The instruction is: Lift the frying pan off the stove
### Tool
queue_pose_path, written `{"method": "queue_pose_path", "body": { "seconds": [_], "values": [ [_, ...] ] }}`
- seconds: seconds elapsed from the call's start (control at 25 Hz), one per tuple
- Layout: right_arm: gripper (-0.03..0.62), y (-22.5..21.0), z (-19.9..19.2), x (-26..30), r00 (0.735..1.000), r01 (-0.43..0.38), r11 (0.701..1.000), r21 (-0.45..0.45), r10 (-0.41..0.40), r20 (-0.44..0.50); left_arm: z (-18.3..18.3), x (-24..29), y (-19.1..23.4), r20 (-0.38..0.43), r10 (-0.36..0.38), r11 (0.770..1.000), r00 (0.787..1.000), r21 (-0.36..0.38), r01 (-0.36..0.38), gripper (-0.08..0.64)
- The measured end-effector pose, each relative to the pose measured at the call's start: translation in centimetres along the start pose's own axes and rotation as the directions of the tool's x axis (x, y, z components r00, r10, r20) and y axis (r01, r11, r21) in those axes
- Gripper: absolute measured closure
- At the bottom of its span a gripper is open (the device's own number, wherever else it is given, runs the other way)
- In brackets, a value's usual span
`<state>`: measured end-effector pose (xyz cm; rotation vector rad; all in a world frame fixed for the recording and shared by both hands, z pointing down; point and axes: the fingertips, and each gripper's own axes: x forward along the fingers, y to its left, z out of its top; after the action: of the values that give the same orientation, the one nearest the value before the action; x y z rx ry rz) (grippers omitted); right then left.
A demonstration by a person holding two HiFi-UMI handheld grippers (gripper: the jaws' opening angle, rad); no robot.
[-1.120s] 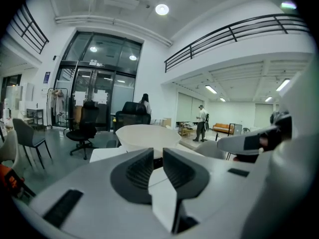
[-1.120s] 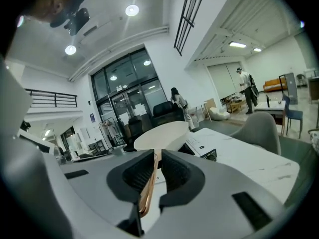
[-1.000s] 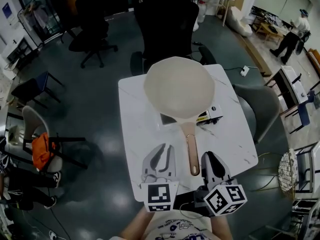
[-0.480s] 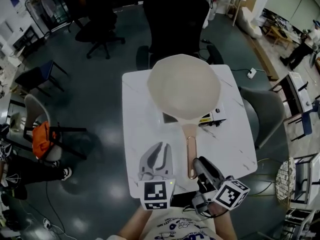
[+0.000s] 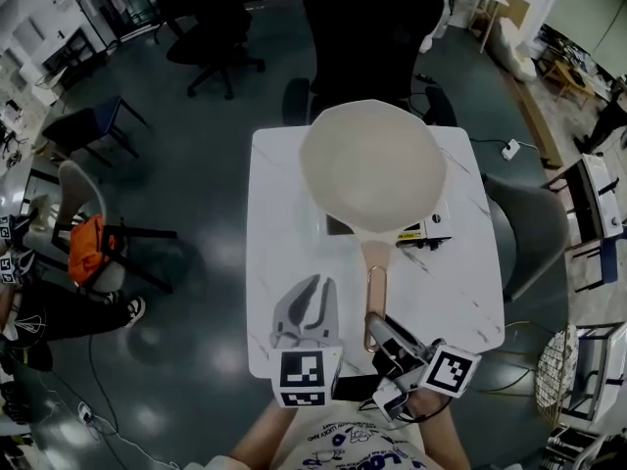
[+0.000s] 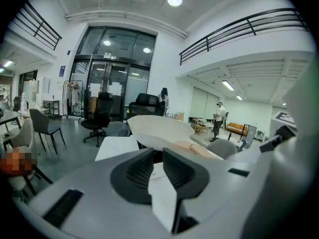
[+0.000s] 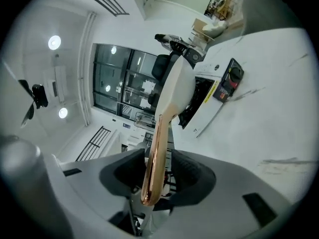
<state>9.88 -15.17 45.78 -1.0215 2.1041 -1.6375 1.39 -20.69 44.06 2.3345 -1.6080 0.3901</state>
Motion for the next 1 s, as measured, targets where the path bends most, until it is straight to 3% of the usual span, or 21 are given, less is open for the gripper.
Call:
{"method": "queue_pose_path", "body": {
  "seconds": [0.24,0.8,1.0],
  "values": [
    [0.434,0.0,-0.6,0.6,0.996,-0.064,0.993,0.098,0.069,-0.048,-0.1,0.1,-0.4,-0.010,0.010,1.000,1.000,-0.003,-0.010,0.495],
    [0.462,-0.2,-1.0,1.2,0.979,-0.130,0.984,0.119,0.147,-0.140,-0.6,1.0,0.2,-0.043,0.002,1.000,0.999,-0.012,-0.003,0.495],
    [0.466,-0.1,-1.1,1.1,0.972,-0.142,0.980,0.140,0.165,-0.166,-0.7,1.6,0.3,-0.054,-0.006,0.998,0.999,-0.069,0.003,0.495]
  ]
}}
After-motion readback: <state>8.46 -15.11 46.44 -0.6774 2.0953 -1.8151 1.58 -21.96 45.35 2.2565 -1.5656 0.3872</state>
